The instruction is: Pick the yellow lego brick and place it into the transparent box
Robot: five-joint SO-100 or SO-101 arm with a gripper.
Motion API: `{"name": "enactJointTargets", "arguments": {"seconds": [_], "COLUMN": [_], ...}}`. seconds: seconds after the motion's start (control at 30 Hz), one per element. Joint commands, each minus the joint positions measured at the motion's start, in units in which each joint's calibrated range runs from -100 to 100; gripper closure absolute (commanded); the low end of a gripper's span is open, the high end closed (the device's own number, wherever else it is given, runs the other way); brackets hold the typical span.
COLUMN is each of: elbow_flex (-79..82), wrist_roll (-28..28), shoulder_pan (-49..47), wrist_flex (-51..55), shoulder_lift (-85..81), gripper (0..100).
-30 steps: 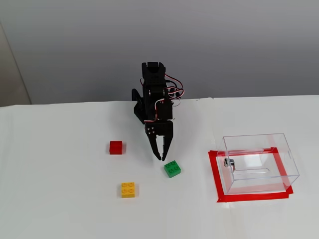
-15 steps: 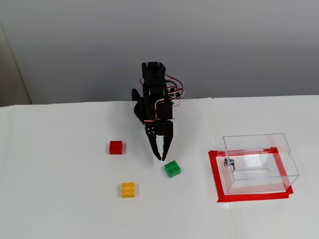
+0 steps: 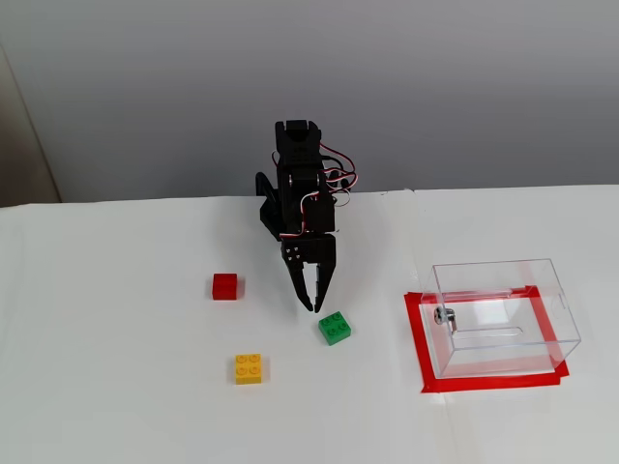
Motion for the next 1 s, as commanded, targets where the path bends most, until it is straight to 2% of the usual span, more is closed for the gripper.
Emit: {"name": "enactJointTargets", "arguments": {"seconds": [0.0,0.97], "elbow_flex": [0.7,0.7], "wrist_roll": [0.2,-0.3], "shoulder_pan": [0.4,0.8], "wrist_flex": [-0.7,-0.9], "shoulder_lift": [-0.4,-0.4], "gripper": [99,98]}}
